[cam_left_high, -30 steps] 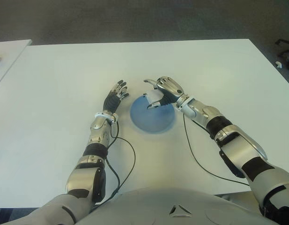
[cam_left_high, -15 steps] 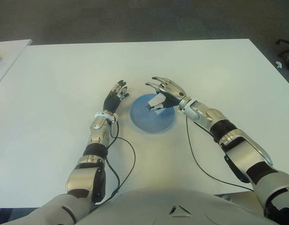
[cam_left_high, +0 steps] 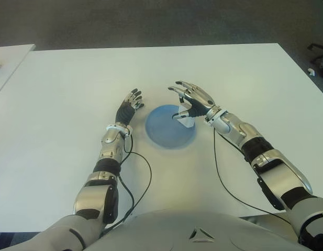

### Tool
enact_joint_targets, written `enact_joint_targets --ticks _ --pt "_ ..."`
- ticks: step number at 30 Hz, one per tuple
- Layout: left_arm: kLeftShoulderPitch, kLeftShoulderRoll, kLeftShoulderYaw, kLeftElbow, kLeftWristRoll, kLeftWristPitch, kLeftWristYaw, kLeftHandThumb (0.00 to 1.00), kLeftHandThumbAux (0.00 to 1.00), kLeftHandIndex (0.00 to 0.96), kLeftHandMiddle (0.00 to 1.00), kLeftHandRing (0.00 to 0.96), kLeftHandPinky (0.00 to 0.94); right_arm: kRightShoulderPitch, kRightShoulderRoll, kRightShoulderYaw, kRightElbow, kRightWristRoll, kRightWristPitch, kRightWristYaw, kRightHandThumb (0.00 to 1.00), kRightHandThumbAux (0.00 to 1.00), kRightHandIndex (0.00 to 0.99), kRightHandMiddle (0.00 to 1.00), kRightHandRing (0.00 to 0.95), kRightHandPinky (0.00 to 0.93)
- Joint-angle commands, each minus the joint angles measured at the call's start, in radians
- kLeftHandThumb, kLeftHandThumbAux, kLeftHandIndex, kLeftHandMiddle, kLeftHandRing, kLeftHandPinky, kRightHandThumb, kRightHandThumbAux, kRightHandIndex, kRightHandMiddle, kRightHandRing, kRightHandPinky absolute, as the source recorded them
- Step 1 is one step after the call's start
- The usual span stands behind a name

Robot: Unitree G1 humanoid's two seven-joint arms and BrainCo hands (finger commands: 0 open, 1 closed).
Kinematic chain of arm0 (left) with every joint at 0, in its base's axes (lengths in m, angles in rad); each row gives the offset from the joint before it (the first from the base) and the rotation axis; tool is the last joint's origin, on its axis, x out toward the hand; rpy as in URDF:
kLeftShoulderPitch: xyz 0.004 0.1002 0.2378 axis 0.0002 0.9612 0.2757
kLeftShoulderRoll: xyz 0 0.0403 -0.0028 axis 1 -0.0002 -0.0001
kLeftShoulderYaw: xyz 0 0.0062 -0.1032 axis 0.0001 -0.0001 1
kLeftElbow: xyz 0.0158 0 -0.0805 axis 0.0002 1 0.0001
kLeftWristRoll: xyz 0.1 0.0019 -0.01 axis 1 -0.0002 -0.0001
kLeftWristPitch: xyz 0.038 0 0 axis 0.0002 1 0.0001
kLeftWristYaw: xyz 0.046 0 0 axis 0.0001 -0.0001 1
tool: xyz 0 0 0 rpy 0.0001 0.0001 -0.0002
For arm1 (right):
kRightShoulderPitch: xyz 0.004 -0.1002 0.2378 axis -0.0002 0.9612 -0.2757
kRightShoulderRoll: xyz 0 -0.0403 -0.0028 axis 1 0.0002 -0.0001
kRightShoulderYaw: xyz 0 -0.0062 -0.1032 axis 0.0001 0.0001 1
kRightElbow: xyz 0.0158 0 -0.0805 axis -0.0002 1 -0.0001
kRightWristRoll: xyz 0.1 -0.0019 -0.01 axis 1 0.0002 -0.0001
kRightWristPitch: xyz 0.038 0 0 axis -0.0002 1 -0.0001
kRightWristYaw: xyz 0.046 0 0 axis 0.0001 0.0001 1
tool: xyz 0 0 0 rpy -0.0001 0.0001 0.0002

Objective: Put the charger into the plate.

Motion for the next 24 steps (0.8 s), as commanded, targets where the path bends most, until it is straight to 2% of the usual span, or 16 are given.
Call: enact_joint_targets --ticks 1,12,24 --pt "0.013 0.003 -0.001 0.033 0.011 0.021 0.018 0.0 0.642 0.035 0.093 0.046 0.002 0.034 -0.024 -0.036 -0.053 0.032 0.024 0.046 0.328 0.102 0.0 0.0 0.0 0.0" --pt "0.007 0.006 0.0 0.046 0.012 0.017 0.019 0.0 0.641 0.035 0.091 0.053 0.01 0.071 -0.021 -0.089 -0.104 0.074 0.046 0.086 0.355 0.095 0.0 0.0 0.0 0.0" --pt "0.005 0.008 -0.007 0.05 0.019 0.018 0.018 0.0 0.629 0.035 0.089 0.059 0.018 0.085 -0.011 -0.121 -0.094 0.112 0.02 0.089 0.37 0.1 0.0 0.0 0.0 0.0"
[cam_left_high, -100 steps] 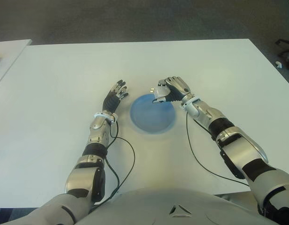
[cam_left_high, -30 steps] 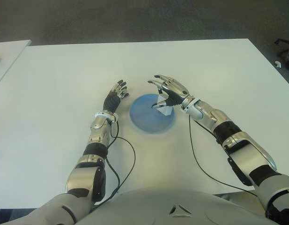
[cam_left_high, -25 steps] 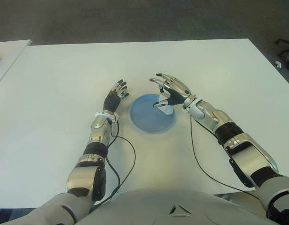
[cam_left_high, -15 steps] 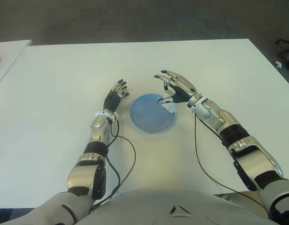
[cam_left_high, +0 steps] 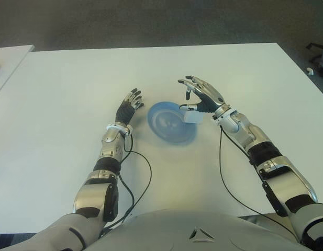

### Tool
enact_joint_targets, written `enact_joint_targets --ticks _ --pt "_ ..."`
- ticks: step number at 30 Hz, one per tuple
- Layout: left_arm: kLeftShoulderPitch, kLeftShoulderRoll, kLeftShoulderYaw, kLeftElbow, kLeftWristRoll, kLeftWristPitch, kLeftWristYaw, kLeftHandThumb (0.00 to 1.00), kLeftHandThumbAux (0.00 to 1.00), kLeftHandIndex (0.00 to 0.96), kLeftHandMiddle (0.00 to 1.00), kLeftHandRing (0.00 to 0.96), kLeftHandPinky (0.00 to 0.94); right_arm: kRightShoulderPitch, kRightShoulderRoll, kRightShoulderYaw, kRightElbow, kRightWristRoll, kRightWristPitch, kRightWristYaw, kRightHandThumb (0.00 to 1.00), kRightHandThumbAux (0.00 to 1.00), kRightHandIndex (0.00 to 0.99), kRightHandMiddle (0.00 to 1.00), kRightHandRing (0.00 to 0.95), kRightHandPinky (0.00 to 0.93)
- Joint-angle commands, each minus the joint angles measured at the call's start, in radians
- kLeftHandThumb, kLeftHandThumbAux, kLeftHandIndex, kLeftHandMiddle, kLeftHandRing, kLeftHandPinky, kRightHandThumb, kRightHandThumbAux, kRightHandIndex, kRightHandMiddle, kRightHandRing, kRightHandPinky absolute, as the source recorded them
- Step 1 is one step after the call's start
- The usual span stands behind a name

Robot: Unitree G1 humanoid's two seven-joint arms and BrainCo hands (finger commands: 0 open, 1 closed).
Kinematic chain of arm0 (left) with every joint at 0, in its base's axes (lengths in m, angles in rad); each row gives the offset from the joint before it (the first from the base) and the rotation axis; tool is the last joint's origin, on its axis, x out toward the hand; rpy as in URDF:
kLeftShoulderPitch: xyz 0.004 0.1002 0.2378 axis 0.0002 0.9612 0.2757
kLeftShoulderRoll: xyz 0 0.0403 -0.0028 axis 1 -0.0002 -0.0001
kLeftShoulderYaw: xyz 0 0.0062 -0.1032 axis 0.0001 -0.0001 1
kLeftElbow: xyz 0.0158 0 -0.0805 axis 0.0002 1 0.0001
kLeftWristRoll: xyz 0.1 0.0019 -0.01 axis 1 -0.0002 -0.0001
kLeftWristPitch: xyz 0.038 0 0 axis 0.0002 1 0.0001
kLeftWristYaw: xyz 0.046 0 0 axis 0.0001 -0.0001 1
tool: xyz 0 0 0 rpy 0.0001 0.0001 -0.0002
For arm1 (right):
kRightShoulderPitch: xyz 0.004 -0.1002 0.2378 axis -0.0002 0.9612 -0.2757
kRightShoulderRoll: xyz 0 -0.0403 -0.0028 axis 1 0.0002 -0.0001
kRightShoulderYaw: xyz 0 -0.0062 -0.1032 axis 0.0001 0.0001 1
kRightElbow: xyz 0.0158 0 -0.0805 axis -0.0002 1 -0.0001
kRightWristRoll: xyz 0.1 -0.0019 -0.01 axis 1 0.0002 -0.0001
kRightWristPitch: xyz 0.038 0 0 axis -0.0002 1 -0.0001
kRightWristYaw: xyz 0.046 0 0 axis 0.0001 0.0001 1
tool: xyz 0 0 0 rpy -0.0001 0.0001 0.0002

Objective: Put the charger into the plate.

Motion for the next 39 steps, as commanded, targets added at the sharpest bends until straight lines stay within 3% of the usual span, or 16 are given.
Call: enact_joint_targets --ticks 1,39 --pt "0.019 0.004 -0.008 0.025 0.018 0.027 0.018 0.0 0.626 0.034 0.089 0.059 0.017 0.017 0.009 -0.01 0.009 0.02 -0.014 0.009 0.373 0.1 0.0 0.0 0.0 0.0" --pt "0.025 -0.028 -0.014 0.01 0.029 0.017 0.039 0.0 0.621 0.037 0.096 0.056 0.0 -0.046 0.066 -0.002 0.154 0.0 -0.102 -0.08 0.367 0.135 0.0 0.0 0.0 0.0"
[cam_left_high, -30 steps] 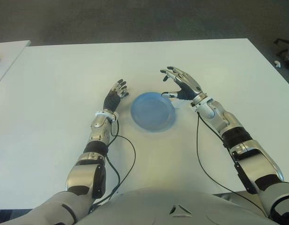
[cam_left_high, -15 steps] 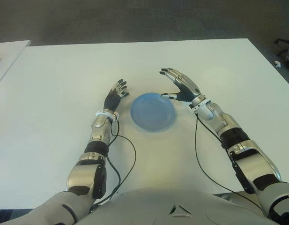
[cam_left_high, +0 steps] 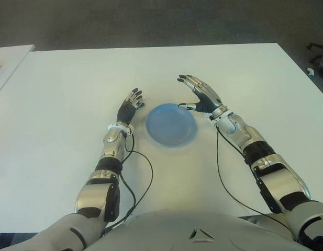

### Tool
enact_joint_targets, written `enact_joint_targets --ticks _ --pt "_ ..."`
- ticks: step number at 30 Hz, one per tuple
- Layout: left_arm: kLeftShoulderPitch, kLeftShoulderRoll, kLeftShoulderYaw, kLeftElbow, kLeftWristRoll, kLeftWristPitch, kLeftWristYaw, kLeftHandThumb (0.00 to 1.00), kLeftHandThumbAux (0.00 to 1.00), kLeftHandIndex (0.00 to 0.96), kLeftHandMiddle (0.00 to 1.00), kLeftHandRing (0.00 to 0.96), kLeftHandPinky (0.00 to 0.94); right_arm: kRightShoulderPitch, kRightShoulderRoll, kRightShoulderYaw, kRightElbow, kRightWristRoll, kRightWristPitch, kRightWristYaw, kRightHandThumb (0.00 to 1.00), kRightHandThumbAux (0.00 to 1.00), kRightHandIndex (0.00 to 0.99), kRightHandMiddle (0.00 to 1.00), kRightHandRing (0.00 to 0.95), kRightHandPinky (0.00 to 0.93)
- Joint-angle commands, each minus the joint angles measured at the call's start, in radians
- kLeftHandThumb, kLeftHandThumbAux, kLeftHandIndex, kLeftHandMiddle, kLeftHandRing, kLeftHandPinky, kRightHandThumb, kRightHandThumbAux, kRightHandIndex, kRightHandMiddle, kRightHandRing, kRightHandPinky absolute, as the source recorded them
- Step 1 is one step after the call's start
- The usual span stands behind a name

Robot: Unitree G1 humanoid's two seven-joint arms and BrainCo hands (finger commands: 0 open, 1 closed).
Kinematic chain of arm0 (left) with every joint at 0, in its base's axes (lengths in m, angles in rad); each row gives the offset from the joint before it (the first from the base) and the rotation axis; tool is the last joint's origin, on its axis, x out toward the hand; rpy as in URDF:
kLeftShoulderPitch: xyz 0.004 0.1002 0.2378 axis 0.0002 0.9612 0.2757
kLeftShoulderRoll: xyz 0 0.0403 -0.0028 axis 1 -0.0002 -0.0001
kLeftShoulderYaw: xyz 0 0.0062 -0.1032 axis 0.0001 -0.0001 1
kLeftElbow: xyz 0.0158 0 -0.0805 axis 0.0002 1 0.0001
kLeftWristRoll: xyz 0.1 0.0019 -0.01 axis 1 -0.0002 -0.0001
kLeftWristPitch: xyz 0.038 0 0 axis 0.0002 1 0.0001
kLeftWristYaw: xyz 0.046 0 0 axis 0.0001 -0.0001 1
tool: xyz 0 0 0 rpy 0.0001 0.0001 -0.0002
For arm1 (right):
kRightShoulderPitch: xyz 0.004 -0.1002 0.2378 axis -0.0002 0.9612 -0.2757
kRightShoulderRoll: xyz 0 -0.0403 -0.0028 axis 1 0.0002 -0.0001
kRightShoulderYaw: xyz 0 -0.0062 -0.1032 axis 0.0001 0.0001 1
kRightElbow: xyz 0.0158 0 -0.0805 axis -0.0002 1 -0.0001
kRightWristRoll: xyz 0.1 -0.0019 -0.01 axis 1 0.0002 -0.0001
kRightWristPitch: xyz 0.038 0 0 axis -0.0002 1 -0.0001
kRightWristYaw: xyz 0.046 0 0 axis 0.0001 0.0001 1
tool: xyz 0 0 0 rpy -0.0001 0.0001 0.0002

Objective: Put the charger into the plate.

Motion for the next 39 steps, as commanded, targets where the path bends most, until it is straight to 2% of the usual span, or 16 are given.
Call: enact_joint_targets --ticks 1,11,20,28,39 --pt "0.026 -0.009 -0.009 0.016 0.01 0.021 0.012 0.0 0.621 0.036 0.096 0.055 0.0 -0.011 0.012 0.006 0.02 -0.003 -0.003 -0.004 0.365 0.136 0.0 0.0 0.0 0.0" --pt "0.023 -0.006 -0.007 0.021 0.008 0.024 0.009 0.0 0.623 0.04 0.092 0.053 0.0 -0.021 0.023 0.001 0.041 -0.014 0.016 -0.038 0.338 0.143 0.0 0.0 0.0 0.0" --pt "0.024 -0.002 -0.004 0.017 0.008 0.032 0.012 0.0 0.614 0.039 0.093 0.058 0.011 -0.019 0.009 -0.002 0.041 -0.015 0.022 -0.037 0.332 0.13 0.0 0.0 0.0 0.0" --pt "0.029 0.004 -0.003 0.018 0.007 0.025 0.002 0.0 0.607 0.042 0.102 0.067 0.026 -0.05 -0.05 -0.002 0.12 -0.023 0.0 -0.034 0.341 0.114 0.0 0.0 0.0 0.0" --pt "0.03 0.013 -0.003 0.025 0.006 0.028 -0.004 0.0 0.601 0.04 0.101 0.067 0.02 -0.072 -0.097 0.026 0.155 -0.087 0.009 -0.086 0.339 0.097 0.0 0.0 0.0 0.0"
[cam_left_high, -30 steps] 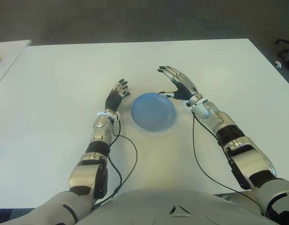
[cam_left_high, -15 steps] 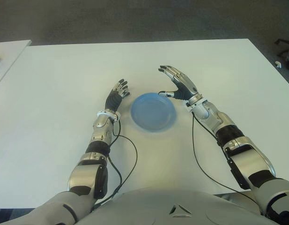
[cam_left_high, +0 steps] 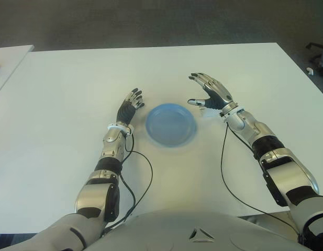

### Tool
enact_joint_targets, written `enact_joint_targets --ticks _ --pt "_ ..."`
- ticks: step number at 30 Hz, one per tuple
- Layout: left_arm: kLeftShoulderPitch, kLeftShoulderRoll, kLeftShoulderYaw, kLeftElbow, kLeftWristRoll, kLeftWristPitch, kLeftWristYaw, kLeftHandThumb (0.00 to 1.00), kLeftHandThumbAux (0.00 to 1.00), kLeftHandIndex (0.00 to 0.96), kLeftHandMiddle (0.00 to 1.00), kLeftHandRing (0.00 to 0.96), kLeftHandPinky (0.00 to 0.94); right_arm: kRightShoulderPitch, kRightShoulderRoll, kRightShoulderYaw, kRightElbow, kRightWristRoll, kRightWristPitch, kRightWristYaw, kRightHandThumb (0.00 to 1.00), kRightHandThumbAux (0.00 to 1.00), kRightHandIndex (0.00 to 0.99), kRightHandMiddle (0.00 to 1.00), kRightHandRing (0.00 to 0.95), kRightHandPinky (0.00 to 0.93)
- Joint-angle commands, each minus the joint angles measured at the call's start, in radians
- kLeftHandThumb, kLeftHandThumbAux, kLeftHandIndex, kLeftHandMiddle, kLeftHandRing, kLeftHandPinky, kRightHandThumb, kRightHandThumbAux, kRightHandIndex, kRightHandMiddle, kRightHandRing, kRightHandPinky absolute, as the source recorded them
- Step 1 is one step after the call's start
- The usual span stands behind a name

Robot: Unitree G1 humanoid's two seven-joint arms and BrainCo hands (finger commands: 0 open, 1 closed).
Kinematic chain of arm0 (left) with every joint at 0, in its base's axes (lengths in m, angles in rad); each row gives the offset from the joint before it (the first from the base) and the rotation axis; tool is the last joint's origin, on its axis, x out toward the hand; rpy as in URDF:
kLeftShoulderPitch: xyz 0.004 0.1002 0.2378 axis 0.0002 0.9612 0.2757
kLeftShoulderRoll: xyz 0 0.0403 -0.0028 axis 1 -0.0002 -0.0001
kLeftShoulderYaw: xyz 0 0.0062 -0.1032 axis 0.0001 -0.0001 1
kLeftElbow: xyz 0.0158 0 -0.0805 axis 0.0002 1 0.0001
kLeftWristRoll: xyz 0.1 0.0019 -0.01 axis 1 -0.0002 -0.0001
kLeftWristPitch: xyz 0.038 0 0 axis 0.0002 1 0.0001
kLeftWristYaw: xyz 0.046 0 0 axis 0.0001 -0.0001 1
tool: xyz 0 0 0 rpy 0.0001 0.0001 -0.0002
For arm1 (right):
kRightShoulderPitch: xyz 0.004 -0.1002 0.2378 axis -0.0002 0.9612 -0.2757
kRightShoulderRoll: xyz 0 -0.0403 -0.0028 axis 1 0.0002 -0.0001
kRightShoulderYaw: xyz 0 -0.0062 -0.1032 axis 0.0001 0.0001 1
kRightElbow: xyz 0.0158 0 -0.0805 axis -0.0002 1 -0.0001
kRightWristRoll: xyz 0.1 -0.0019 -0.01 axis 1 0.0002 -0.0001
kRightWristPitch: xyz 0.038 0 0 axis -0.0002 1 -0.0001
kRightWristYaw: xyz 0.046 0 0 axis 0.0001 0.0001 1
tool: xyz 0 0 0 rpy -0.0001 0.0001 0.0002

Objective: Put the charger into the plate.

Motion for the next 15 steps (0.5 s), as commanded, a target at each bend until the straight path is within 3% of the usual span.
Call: enact_joint_targets --ticks 1,15 --pt "0.028 0.006 -0.005 0.026 0.007 0.028 -0.004 0.0 0.6 0.039 0.101 0.067 0.021 -0.008 -0.018 0.023 0.017 -0.035 0.01 -0.017 0.34 0.096 0.0 0.0 0.0 0.0" --pt "0.019 0.013 -0.002 0.041 0.006 0.032 -0.001 0.0 0.591 0.041 0.104 0.073 0.03 -0.003 -0.062 0.047 0.019 -0.063 0.037 0.003 0.345 0.099 0.0 0.0 0.0 0.0"
